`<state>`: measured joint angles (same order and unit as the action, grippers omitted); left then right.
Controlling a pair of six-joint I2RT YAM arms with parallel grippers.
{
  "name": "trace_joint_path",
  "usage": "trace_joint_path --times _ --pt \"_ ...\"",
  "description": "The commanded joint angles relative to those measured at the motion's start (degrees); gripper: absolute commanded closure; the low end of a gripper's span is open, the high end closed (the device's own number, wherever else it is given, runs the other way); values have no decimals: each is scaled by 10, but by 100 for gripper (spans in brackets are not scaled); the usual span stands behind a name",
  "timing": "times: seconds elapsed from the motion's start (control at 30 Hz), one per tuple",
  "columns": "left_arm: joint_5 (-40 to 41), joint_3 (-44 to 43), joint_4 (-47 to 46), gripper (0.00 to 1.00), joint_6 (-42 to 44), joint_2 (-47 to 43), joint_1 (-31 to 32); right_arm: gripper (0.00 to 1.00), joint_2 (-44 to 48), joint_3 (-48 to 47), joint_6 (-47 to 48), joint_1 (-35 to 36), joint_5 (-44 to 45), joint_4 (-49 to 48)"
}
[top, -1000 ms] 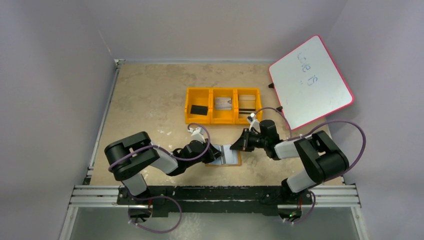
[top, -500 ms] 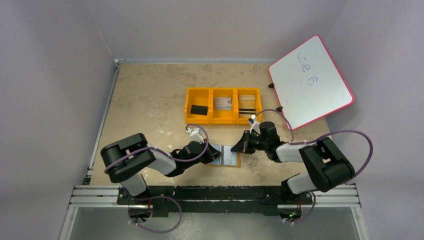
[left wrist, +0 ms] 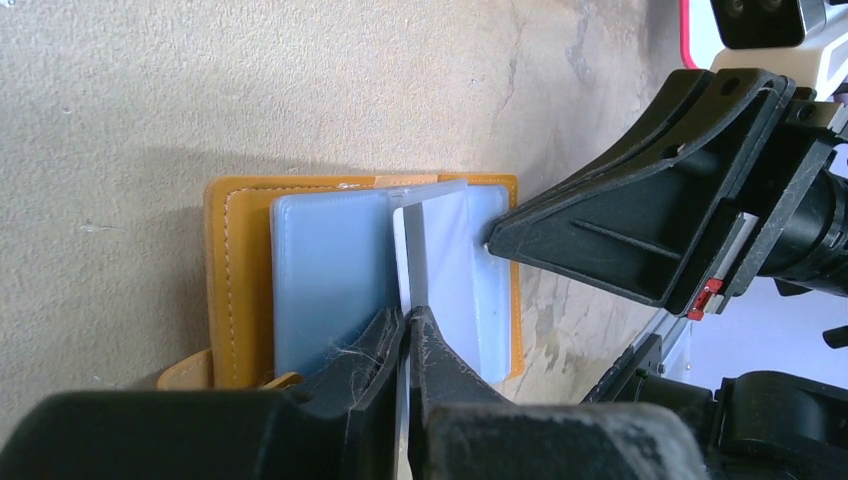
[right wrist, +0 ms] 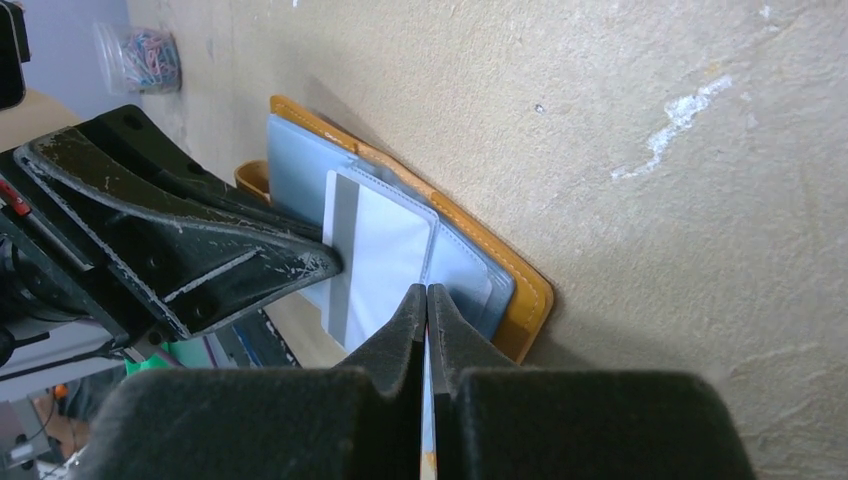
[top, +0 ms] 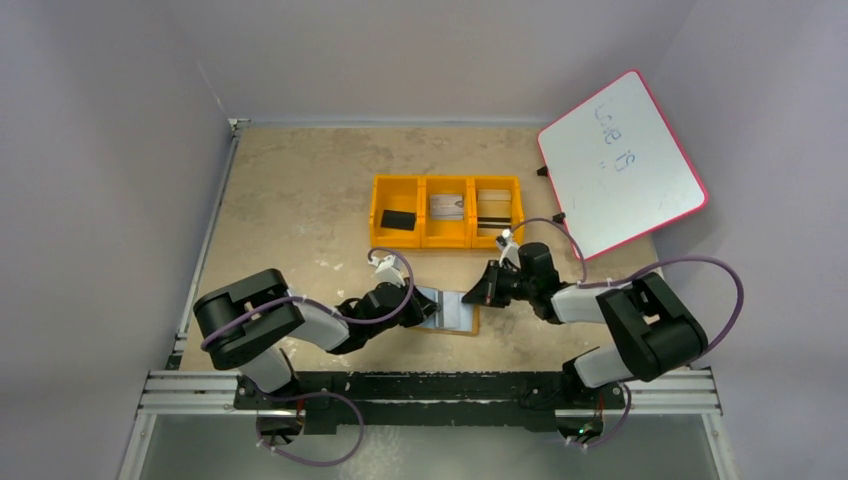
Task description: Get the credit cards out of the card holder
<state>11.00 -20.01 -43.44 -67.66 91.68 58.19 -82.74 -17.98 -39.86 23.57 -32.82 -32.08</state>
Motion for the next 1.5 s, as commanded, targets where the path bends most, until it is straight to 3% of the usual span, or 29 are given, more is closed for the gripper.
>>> trace_joint_path --times 0.0,0.13,0.3,0.4,0.57,0.83,1.0,1.07,1.23,1.47 --pt "4 -8 20 97 29 2 -3 92 -24 -13 17 -2 -27 -19" --pt "3 -5 9 97 23 10 -3 74 -23 -8 15 -1 -39 -30" --pt "-7 -8 -9 82 20 28 -3 69 -44 -20 28 -1 -31 -1" --pt "-13 -12 -8 79 21 34 -3 68 -54 -16 22 0 -34 -14" --pt "-5 -7 12 78 22 12 -3 70 -70 -18 19 0 -33 -20" --pt "-13 -9 58 78 35 -31 -3 90 -79 -18 13 0 -30 -30" --pt "-18 -11 67 75 35 -32 -3 93 -76 -18 12 0 -25 -27" --pt "-19 -9 67 79 32 -32 -3 93 -74 -18 12 -1 -24 -25" --pt "-23 -3 42 99 24 -29 -3 93 -73 -17 12 -1 -23 -25" --pt "-18 14 18 100 14 -42 -3 92 -66 -20 16 0 -25 -18"
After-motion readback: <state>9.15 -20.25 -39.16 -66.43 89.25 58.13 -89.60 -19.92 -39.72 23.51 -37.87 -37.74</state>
